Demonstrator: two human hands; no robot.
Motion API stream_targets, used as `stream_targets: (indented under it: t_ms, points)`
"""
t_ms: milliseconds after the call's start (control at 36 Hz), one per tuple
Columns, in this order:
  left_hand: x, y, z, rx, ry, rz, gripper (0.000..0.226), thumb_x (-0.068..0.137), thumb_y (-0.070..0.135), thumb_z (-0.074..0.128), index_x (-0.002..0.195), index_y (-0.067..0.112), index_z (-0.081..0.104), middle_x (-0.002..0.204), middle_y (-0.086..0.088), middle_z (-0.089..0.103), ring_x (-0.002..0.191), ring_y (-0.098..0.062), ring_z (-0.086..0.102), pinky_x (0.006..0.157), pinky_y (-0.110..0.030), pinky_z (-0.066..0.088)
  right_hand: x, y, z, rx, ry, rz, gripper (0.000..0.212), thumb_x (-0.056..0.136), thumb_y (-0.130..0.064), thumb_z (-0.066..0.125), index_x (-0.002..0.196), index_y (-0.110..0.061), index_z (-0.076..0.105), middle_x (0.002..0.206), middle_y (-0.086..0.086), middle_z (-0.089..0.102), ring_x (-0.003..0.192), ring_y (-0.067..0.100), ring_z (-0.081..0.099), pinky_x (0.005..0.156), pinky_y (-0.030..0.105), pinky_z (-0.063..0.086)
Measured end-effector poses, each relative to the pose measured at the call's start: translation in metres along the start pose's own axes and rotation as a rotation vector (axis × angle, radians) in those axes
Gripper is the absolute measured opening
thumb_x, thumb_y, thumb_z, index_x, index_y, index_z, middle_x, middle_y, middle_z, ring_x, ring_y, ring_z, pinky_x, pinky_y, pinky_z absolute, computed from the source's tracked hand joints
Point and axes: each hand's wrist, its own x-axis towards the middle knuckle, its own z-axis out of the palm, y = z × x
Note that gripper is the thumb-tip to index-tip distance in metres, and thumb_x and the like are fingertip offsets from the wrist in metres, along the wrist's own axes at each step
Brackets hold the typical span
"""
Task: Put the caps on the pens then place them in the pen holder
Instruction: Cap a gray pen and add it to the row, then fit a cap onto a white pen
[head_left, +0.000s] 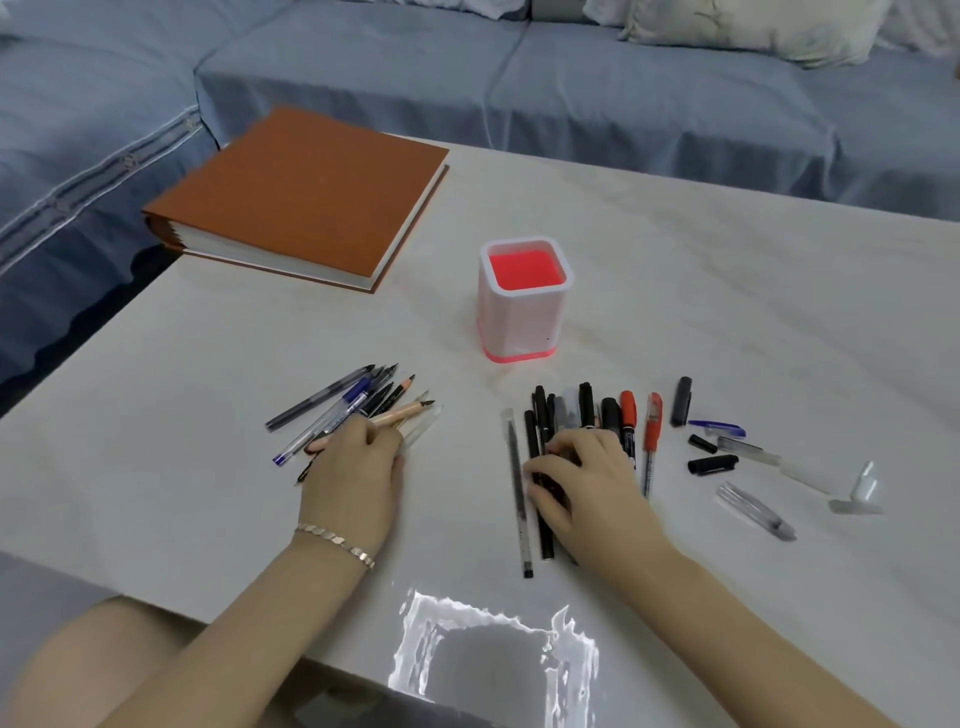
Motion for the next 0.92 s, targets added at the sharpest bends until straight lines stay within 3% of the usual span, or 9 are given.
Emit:
stream_targets:
  t_ms: [56, 194, 278, 333, 444, 556, 611, 750, 917]
  points:
    - [0.001, 0.006, 0.001, 0.039, -0.008, 0.036, 0.007, 0.069, 0.002, 0.069, 0.069, 0.001, 0.062, 0.073, -0.019, 0.059, 0.059, -0.036, 0.058, 0.044, -0.036, 0.044, -0.008, 0.006, -0.005, 0.036, 0.017, 0.009, 0.016, 0.073, -0.019, 0.061, 0.085, -0.016, 0.07, 0.09, 0.005, 0.062, 0.096, 0.015, 0.041, 0.084, 0.028, 0.039]
    - [0.003, 0.026, 0.001, 0.065, -0.055, 0.025, 0.018, 0.087, 0.018, 0.049, 0.089, 0.005, 0.061, 0.094, -0.015, 0.062, 0.089, -0.033, 0.057, 0.071, -0.04, 0.045, -0.029, 0.025, -0.026, 0.098, 0.028, 0.093, 0.015, 0.081, -0.012, 0.062, 0.093, -0.015, 0.071, 0.099, -0.002, 0.055, 0.101, 0.006, 0.035, 0.091, 0.022, 0.031]
    - [0.0, 0.045, -0.001, -0.101, -0.039, 0.02, 0.017, 0.089, 0.019, 0.045, 0.092, 0.008, 0.058, 0.089, -0.009, 0.061, 0.083, -0.026, 0.055, 0.066, -0.035, 0.04, -0.039, 0.042, -0.042, 0.15, 0.016, 0.164, 0.016, 0.083, -0.009, 0.061, 0.095, -0.016, 0.07, 0.101, -0.008, 0.049, 0.104, 0.007, 0.038, 0.094, 0.015, 0.024]
    - [-0.004, 0.056, -0.002, -0.211, -0.035, 0.035, 0.014, 0.09, 0.02, 0.044, 0.093, 0.01, 0.054, 0.083, -0.004, 0.06, 0.073, -0.021, 0.053, 0.062, -0.031, 0.038, -0.045, 0.058, -0.051, 0.148, 0.022, 0.247, 0.016, 0.085, -0.011, 0.059, 0.095, -0.018, 0.07, 0.102, -0.007, 0.053, 0.105, 0.009, 0.042, 0.093, 0.017, 0.028]
    - [-0.012, 0.08, -0.008, -0.341, -0.048, 0.091, 0.013, 0.091, 0.026, 0.044, 0.098, 0.017, 0.051, 0.082, 0.003, 0.061, 0.068, -0.015, 0.057, 0.063, -0.032, 0.048, -0.054, 0.089, -0.069, 0.158, 0.096, 0.387, 0.019, 0.083, -0.002, 0.058, 0.093, -0.013, 0.069, 0.095, -0.01, 0.054, 0.107, 0.017, 0.047, 0.089, 0.016, 0.027]
    - [-0.016, 0.101, -0.01, -0.422, -0.046, 0.161, 0.021, 0.091, 0.024, 0.047, 0.11, 0.021, 0.056, 0.087, 0.007, 0.059, 0.076, -0.011, 0.055, 0.07, -0.024, 0.044, -0.061, 0.119, -0.087, 0.077, 0.15, 0.489, 0.023, 0.083, 0.002, 0.054, 0.096, -0.01, 0.068, 0.102, 0.003, 0.055, 0.11, 0.024, 0.047, 0.088, 0.02, 0.029]
    - [-0.018, 0.107, -0.01, -0.449, -0.061, 0.21, 0.02, 0.091, 0.024, 0.047, 0.106, 0.02, 0.06, 0.085, 0.007, 0.058, 0.076, -0.009, 0.053, 0.067, -0.017, 0.041, -0.064, 0.134, -0.094, -0.005, 0.181, 0.534, 0.027, 0.083, 0.004, 0.05, 0.099, -0.009, 0.067, 0.11, 0.012, 0.057, 0.111, 0.03, 0.047, 0.085, 0.02, 0.027]
    - [-0.021, 0.123, -0.009, -0.489, -0.111, 0.254, 0.018, 0.091, 0.025, 0.047, 0.1, 0.02, 0.063, 0.084, 0.004, 0.059, 0.076, -0.01, 0.055, 0.068, -0.02, 0.045, -0.069, 0.16, -0.1, -0.116, 0.117, 0.702, 0.028, 0.088, -0.008, 0.046, 0.109, -0.013, 0.064, 0.125, 0.011, 0.051, 0.118, 0.034, 0.044, 0.092, 0.037, 0.038]
    - [-0.023, 0.134, -0.009, -0.493, -0.134, 0.285, 0.018, 0.09, 0.024, 0.048, 0.099, 0.021, 0.064, 0.081, 0.007, 0.058, 0.072, -0.009, 0.054, 0.068, -0.015, 0.042, -0.073, 0.16, -0.097, -0.137, 0.104, 0.627, 0.023, 0.088, -0.004, 0.047, 0.097, -0.001, 0.068, 0.117, 0.014, 0.058, 0.108, 0.031, 0.054, 0.088, 0.033, 0.04]
